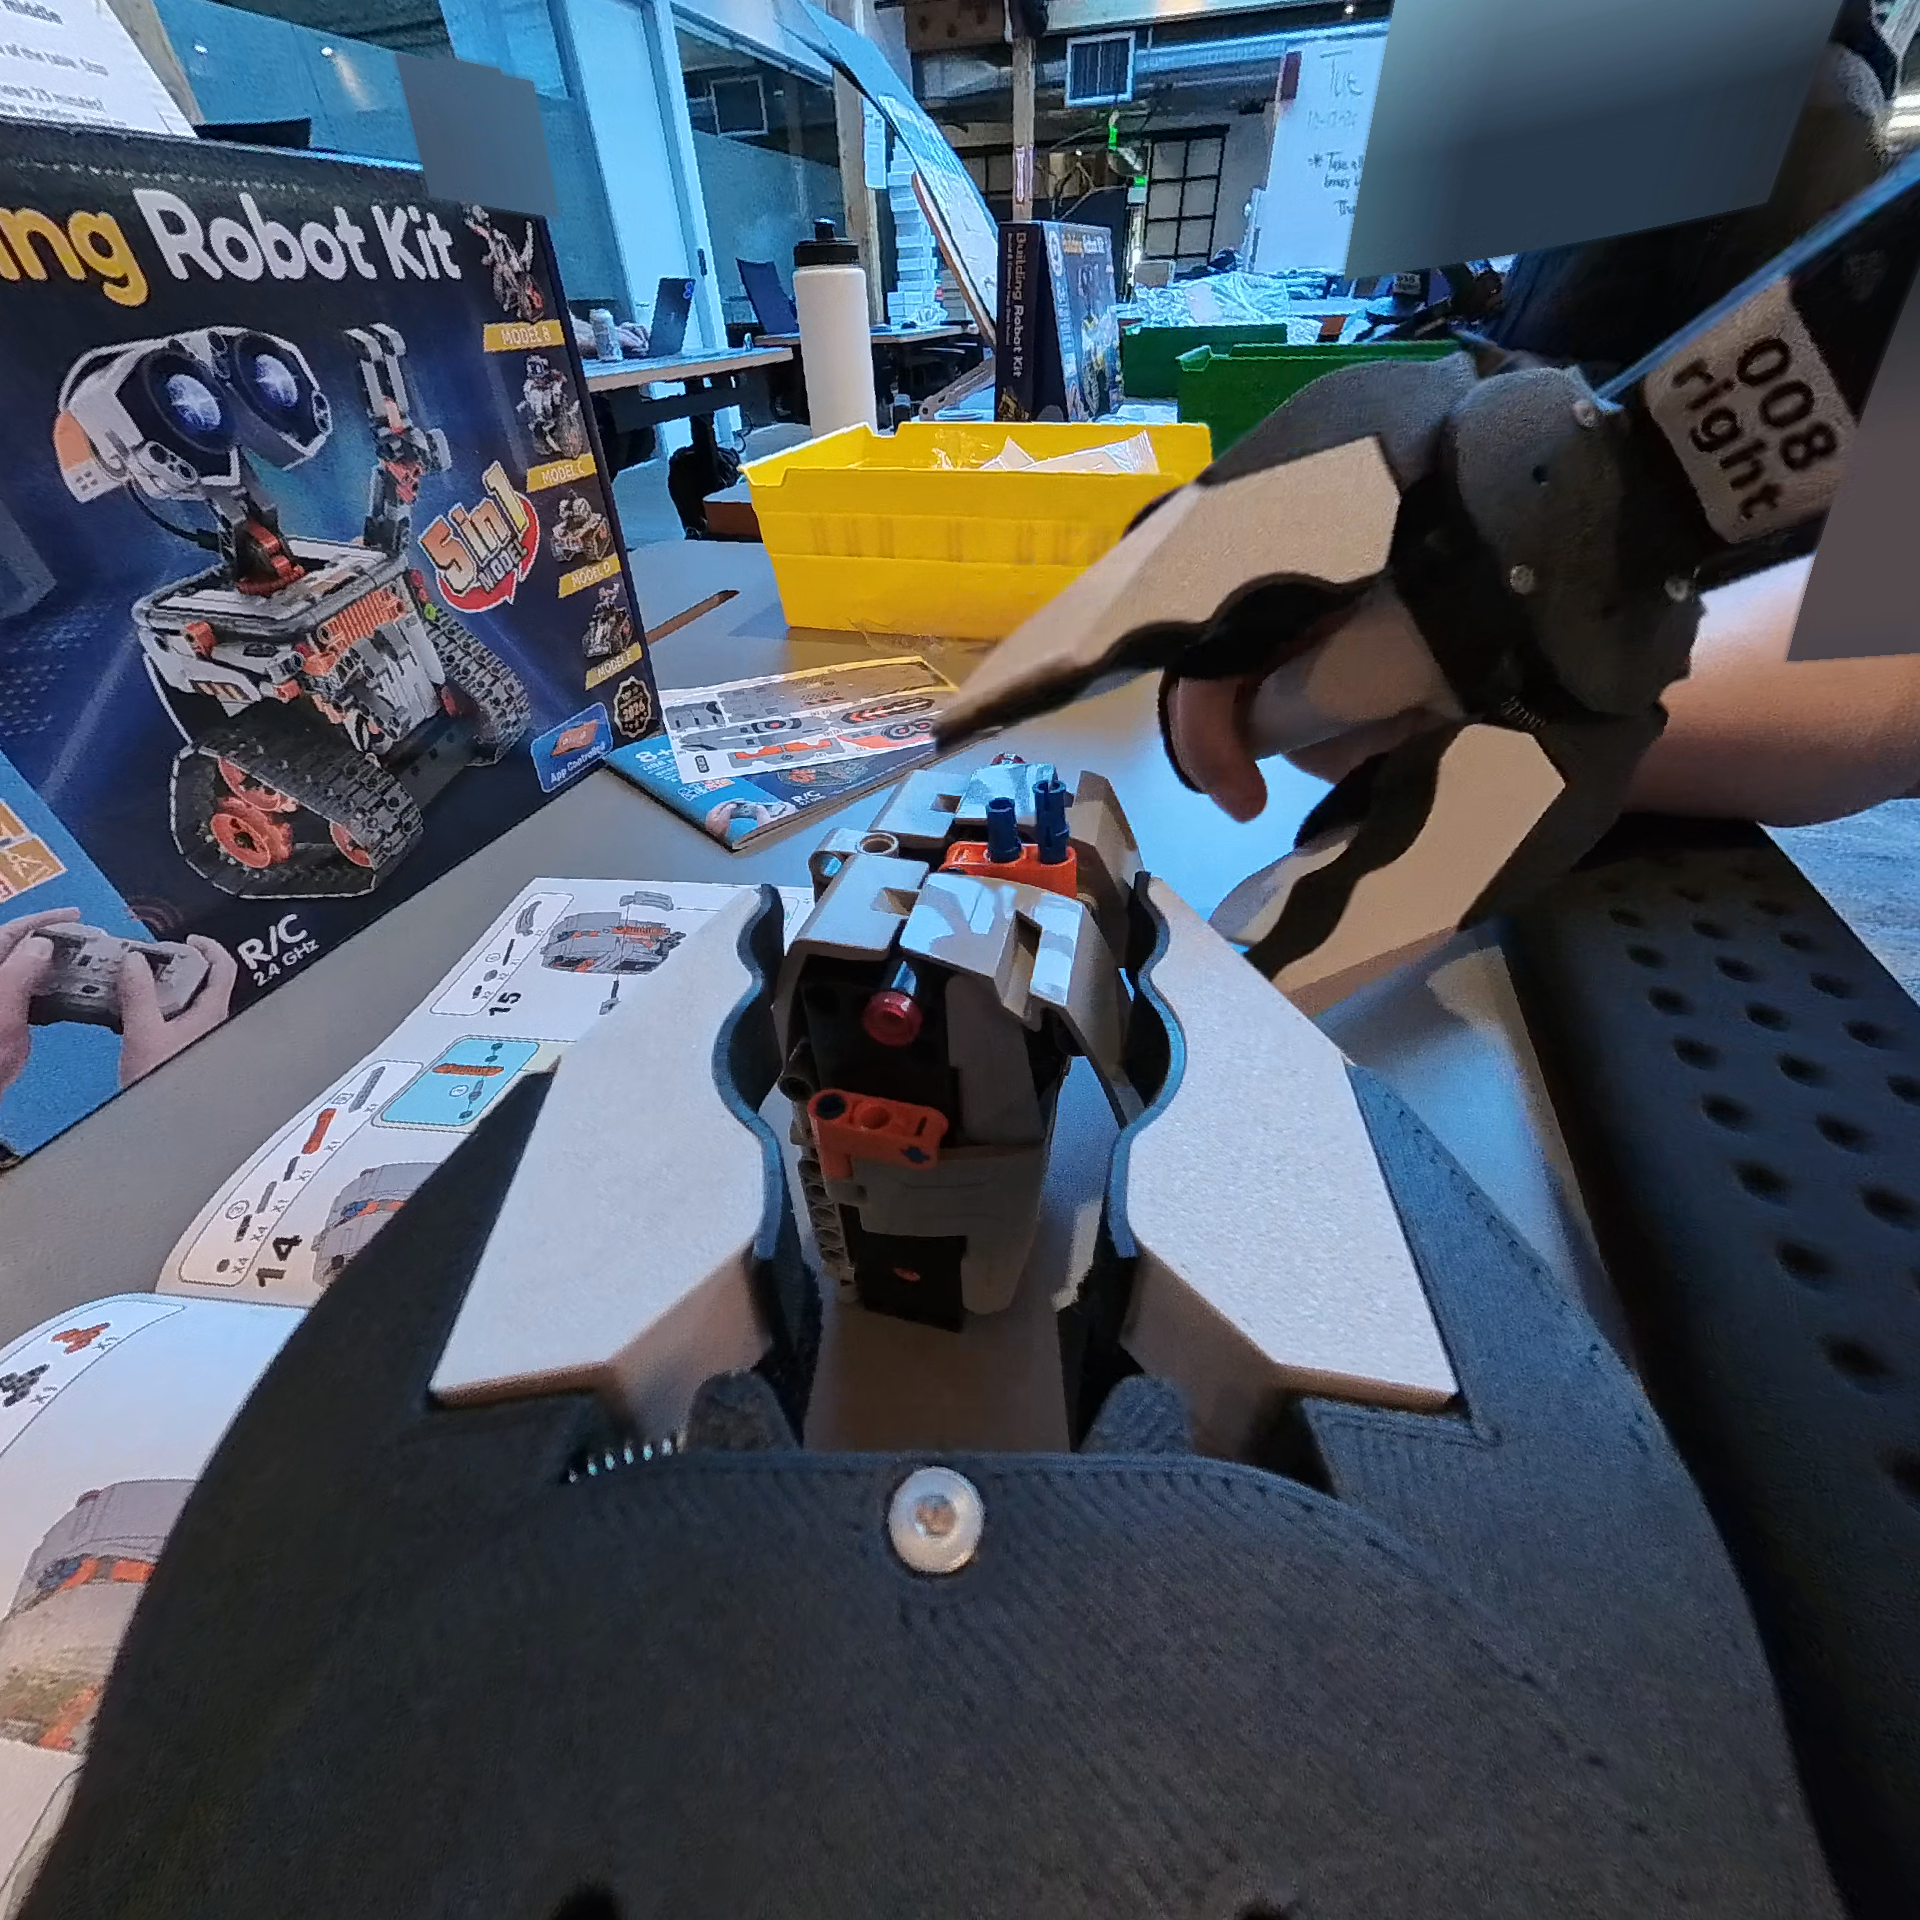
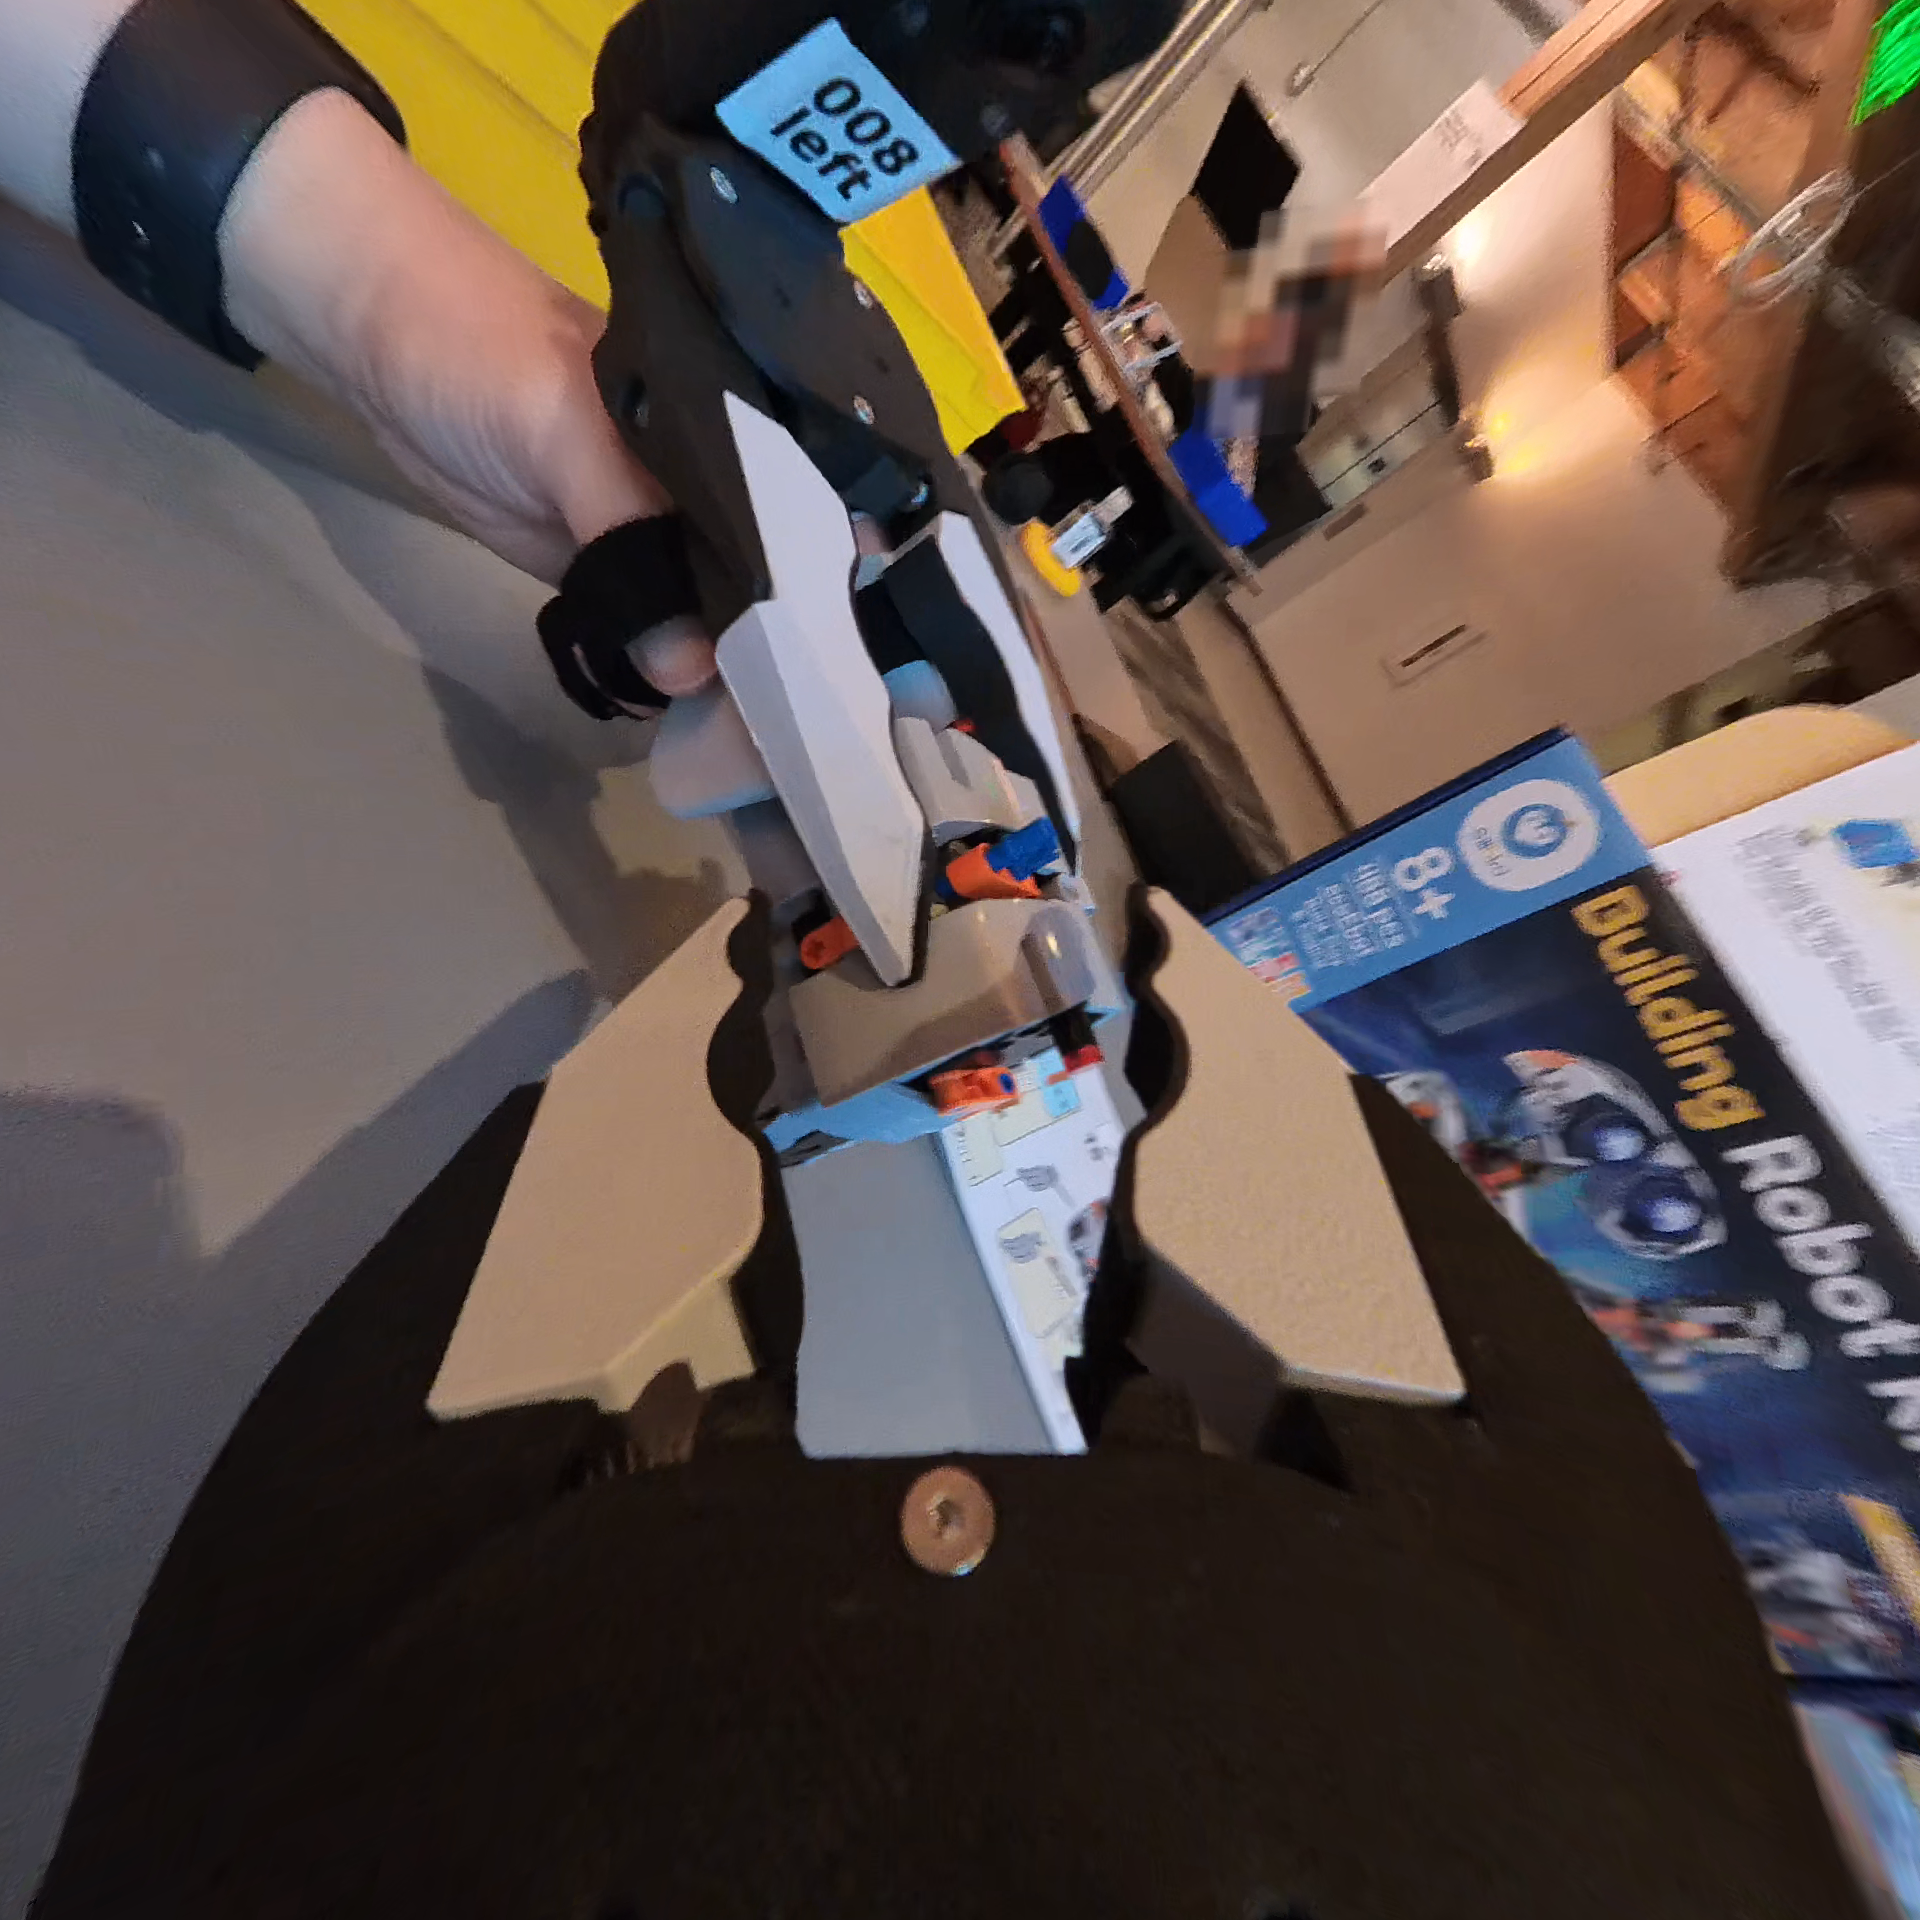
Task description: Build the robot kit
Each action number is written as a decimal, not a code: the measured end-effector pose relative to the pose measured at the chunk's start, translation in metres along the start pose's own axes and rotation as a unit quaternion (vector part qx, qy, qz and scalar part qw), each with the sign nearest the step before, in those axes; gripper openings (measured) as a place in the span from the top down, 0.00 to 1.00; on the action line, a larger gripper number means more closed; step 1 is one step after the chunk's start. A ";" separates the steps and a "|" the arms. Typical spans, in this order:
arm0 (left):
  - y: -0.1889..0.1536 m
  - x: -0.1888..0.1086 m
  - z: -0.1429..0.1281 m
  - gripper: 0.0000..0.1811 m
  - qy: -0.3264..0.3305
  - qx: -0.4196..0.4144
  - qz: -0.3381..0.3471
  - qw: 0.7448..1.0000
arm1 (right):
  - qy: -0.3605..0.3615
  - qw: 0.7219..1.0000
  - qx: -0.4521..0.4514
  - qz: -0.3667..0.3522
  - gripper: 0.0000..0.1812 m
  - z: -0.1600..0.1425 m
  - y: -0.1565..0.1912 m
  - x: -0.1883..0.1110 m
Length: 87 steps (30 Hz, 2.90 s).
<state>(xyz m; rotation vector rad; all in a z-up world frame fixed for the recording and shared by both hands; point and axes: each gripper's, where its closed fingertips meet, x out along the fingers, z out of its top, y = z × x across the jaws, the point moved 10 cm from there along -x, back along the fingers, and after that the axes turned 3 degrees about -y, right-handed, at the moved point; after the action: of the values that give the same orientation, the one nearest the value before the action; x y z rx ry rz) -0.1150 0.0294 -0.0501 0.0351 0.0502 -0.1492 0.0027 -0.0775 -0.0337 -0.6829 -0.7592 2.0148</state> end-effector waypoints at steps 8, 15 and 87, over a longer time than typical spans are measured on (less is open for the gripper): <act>0.000 0.000 0.000 0.65 0.000 -0.003 0.003 1.000 | 0.025 0.999 -0.012 0.016 0.74 0.000 -0.004 0.000; -0.001 -0.001 0.000 0.67 -0.003 -0.004 0.010 1.000 | 0.026 1.000 0.013 0.009 0.75 -0.001 -0.004 0.001; 0.035 -0.023 -0.014 0.66 -0.035 -0.266 0.104 0.958 | -0.036 0.876 0.420 0.234 0.64 -0.071 -0.024 0.056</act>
<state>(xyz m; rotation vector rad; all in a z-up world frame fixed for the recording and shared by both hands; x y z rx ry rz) -0.1331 0.0679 -0.0620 -0.5019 0.0138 0.0780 0.0375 -0.0010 -0.0739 -0.2717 0.3226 2.5186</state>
